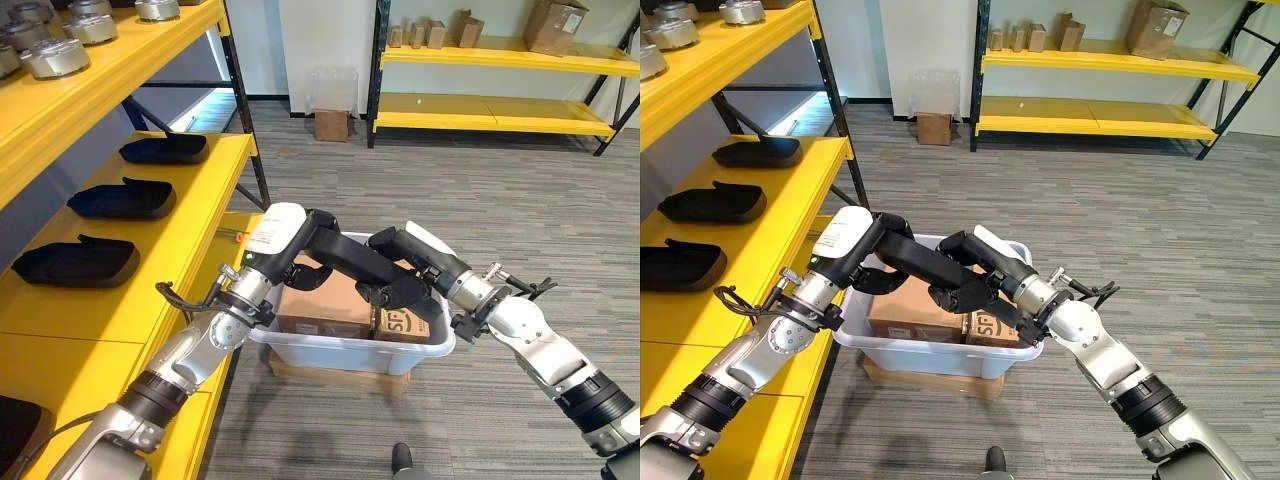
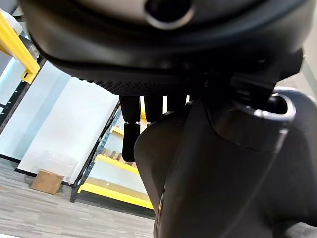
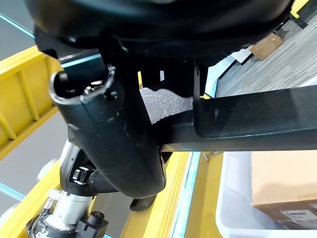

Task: Move parts from the plastic box to the shelf.

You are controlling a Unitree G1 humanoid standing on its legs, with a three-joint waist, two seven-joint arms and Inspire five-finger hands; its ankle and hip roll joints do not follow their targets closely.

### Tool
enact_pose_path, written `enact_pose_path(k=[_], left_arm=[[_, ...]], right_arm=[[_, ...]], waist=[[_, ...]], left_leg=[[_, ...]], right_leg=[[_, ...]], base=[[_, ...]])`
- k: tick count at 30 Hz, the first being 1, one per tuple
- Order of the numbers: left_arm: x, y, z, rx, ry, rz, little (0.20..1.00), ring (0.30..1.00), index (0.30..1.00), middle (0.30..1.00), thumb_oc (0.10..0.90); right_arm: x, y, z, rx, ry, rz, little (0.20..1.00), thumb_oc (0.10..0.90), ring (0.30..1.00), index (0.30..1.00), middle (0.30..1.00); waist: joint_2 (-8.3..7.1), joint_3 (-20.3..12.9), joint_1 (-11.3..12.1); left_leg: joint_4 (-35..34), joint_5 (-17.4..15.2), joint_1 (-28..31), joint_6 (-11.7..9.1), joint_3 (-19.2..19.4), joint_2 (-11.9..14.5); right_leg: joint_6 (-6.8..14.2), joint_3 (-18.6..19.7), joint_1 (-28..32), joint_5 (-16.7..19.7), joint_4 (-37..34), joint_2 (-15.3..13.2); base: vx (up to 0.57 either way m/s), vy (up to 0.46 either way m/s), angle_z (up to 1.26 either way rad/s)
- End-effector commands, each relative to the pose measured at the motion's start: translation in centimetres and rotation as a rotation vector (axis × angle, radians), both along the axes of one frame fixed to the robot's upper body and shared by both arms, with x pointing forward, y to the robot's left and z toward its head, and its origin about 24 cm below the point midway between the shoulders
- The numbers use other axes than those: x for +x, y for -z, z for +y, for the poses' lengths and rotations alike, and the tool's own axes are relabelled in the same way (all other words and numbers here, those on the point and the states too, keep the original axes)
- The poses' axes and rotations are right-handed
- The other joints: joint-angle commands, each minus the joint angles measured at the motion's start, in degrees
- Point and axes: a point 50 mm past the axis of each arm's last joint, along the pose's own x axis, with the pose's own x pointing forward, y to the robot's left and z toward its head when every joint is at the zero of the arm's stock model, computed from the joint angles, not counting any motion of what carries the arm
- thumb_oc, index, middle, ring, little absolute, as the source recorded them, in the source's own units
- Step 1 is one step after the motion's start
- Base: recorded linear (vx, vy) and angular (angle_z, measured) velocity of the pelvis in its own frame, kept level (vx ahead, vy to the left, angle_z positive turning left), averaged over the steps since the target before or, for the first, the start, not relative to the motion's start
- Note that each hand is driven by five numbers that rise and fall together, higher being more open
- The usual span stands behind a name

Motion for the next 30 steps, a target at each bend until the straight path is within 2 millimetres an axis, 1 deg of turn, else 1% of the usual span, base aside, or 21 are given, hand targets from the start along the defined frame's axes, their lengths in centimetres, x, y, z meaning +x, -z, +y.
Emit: enact_pose_path(k=[1, 9, 16, 17, 18, 23, 29, 30], left_arm=[[1.4, -4.6, -3.2, -0.049, 0.138, -0.169, 0.3, 0.3, 0.3, 0.3, 0.4], [1.5, -4.3, -3.1, -0.046, 0.132, -0.161, 0.3, 0.3, 0.3, 0.3, 0.4], [1.4, -4.0, -2.6, -0.048, 0.118, -0.15, 0.3, 0.3, 0.3, 0.3, 0.4], [1.4, -4.0, -2.5, -0.048, 0.115, -0.149, 0.3, 0.3, 0.3, 0.3, 0.4], [1.4, -3.9, -2.4, -0.048, 0.111, -0.144, 0.3, 0.3, 0.3, 0.3, 0.4], [1.3, -3.4, -1.8, -0.042, 0.093, -0.128, 0.3, 0.3, 0.3, 0.3, 0.4], [1.3, -2.4, 0.1, -0.009, 0.024, -0.092, 0.3, 0.3, 0.3, 0.3, 0.4], [1.2, -2.4, 0.1, -0.009, 0.024, -0.092, 0.3, 0.3, 0.3, 0.3, 0.4]], right_arm=[[-0.6, -7.7, 4.9, 0.198, -0.251, -0.311, 0.3, 0.4, 0.3, 0.3, 0.3], [-0.6, -7.5, 5.0, 0.192, -0.246, -0.308, 0.3, 0.4, 0.3, 0.3, 0.3], [-0.6, -7.3, 4.6, 0.185, -0.228, -0.307, 0.3, 0.4, 0.3, 0.3, 0.3], [-0.6, -7.3, 4.6, 0.186, -0.228, -0.304, 0.599, 0.614, 0.599, 0.599, 0.599], [-0.6, -7.3, 4.6, 0.191, -0.226, -0.303, 1.0, 0.9, 1.0, 1.0, 1.0], [-0.6, -7.4, 4.5, 0.201, -0.229, -0.303, 1.0, 0.9, 1.0, 1.0, 1.0], [-0.9, -7.5, 3.6, 0.225, -0.201, -0.312, 1.0, 0.9, 1.0, 1.0, 1.0], [-0.9, -7.5, 3.6, 0.226, -0.201, -0.312, 1.0, 0.9, 1.0, 1.0, 1.0]], waist=[[-0.6, -6.0, 0.0], [-0.58, -6.1, 0.0], [-0.52, -6.3, 0.1], [-0.55, -6.3, 0.0], [-0.55, -6.3, 0.0], [-0.47, -6.3, 0.1], [-0.24, -6.3, 0.1], [-0.25, -6.3, 0.1]], left_leg=[[-0.5, -4.1, 4.1, -1.0, -0.4, 3.2], [-0.5, -4.2, 4.2, -0.9, -0.4, 3.1], [-0.5, -4.4, 4.5, -0.9, -0.4, 3.1], [-0.5, -4.4, 4.5, -0.9, -0.3, 3.1], [-0.5, -4.4, 4.5, -0.9, -0.2, 3.0], [-0.5, -4.4, 4.5, -0.9, -0.2, 3.0], [-0.5, -4.5, 4.5, -0.8, -0.1, 2.8], [-0.5, -4.5, 4.5, -0.8, -0.1, 2.8]], right_leg=[[4.0, 3.6, -0.4, -4.8, 4.2, -3.1], [4.0, 3.7, -0.3, -4.9, 4.2, -3.1], [4.1, 3.6, 0.0, -4.9, 4.1, -3.1], [4.1, 3.6, 0.0, -4.9, 4.1, -3.1], [4.1, 3.7, 0.0, -4.9, 4.1, -3.2], [4.1, 3.7, -0.2, -4.9, 4.2, -3.2], [4.1, 4.0, -0.4, -4.8, 4.2, -3.4], [4.1, 4.0, -0.4, -4.8, 4.2, -3.4]], base=[[0.0, 0.0, 0.0], [0.0, 0.0, 0.0], [0.0, 0.0, 0.0], [0.0, 0.0, 0.0], [0.0, 0.0, 0.0], [0.0, 0.0, 0.0], [0.0, 0.0, 0.0], [0.0, 0.0, 0.0]])
